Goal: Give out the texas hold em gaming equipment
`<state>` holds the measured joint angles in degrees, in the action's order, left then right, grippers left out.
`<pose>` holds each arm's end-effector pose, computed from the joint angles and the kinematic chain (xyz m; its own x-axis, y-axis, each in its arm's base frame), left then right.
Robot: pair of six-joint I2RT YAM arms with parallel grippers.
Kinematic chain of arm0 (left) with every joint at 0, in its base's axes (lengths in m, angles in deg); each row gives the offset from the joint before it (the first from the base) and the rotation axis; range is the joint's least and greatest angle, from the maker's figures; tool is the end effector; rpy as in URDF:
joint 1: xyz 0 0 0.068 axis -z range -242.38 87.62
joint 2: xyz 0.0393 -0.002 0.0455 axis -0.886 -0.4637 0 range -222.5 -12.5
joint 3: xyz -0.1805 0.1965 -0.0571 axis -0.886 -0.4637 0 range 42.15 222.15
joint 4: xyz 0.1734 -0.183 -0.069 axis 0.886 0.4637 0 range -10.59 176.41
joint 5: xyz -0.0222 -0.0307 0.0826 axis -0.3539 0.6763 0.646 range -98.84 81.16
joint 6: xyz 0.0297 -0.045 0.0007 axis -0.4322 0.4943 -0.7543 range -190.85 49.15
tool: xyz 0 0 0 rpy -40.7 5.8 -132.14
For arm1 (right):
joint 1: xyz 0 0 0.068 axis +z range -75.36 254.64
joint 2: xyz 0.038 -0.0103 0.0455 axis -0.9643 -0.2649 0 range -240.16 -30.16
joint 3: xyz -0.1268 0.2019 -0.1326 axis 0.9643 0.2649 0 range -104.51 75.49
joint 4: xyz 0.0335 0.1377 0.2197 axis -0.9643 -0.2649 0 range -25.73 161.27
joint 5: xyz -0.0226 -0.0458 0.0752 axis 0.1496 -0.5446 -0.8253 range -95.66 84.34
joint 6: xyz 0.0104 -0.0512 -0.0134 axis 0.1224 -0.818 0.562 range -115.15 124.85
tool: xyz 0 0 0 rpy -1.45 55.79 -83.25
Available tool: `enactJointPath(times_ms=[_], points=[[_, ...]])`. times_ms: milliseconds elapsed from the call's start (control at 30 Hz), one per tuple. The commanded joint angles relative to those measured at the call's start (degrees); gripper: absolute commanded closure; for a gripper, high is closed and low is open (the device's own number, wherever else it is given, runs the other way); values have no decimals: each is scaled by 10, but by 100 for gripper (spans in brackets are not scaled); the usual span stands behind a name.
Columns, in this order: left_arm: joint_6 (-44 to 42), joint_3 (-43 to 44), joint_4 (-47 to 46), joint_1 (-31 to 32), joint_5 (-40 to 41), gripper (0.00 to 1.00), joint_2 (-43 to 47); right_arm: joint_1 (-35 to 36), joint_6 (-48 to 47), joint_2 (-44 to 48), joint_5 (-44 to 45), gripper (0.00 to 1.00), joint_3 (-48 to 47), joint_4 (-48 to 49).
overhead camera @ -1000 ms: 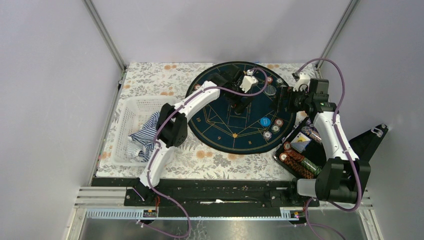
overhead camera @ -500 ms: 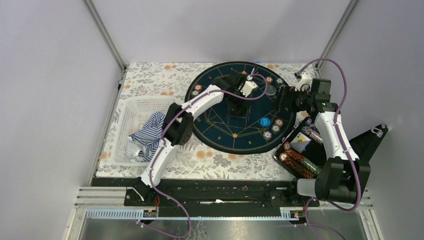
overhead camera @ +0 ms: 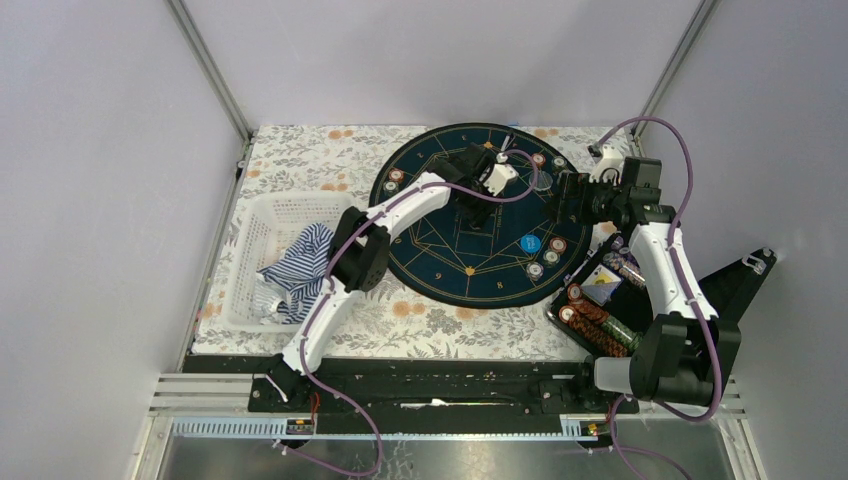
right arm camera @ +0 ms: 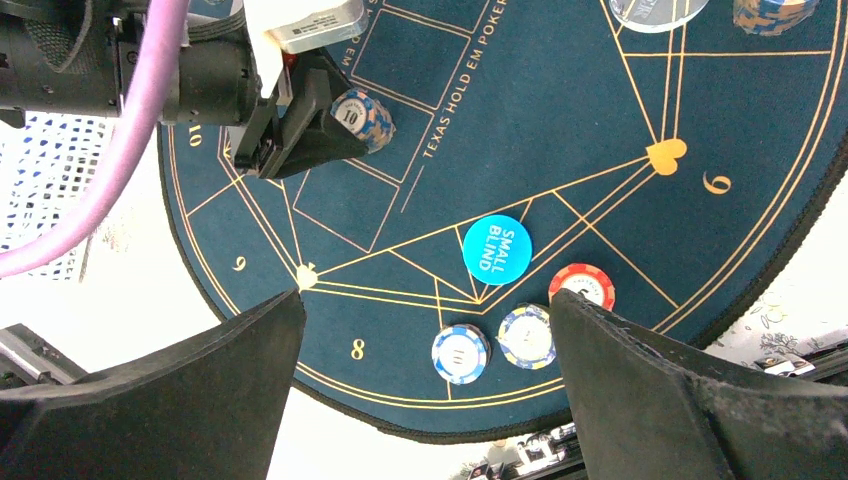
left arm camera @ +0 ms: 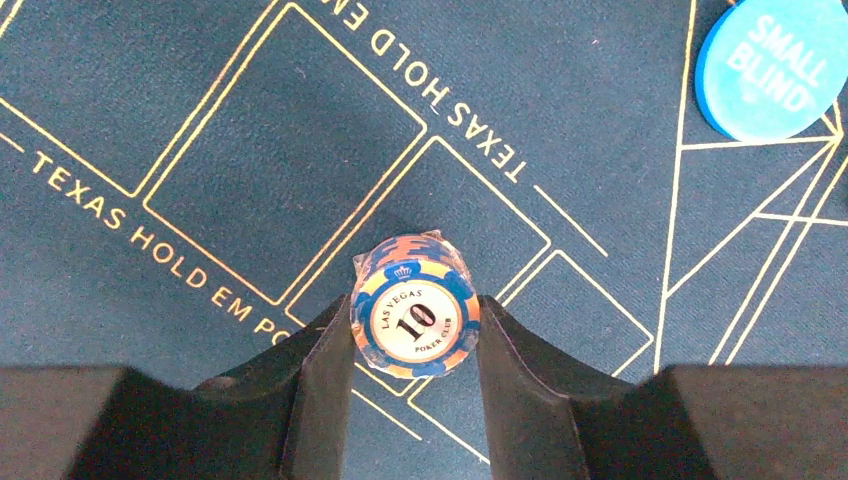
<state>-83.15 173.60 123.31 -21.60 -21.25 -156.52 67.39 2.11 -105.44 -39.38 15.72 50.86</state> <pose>0.4083 -0.3623 0.1832 -0.4619 0.6729 -0.5778 0.8454 0.5310 -0.0574 0.2892 -0.0169 0.3004 -0.5649 0.0318 -0.8246 -0.3684 0.8844 0.2865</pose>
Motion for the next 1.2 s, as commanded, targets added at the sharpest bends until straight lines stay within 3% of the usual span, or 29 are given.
enactJointPath(times_ms=[0,167,367,533,800,1167], points=[[-2,-7,-20,0,7,65,84,-3,-9,-8,-16,0,-5,7],[26,-85,-30,-17,14,69,175,-3,-11,-13,-29,0,-4,5],[67,-246,-82,-60,37,70,307,-3,-12,-18,-41,0,-3,2],[79,-359,-120,-103,64,70,367,-3,-16,-19,-44,0,-2,1],[86,-424,-166,-166,93,71,370,-3,-20,-25,-55,0,-2,-4],[93,-410,-190,-200,94,71,311,-3,-24,-30,-59,0,-1,-6]])
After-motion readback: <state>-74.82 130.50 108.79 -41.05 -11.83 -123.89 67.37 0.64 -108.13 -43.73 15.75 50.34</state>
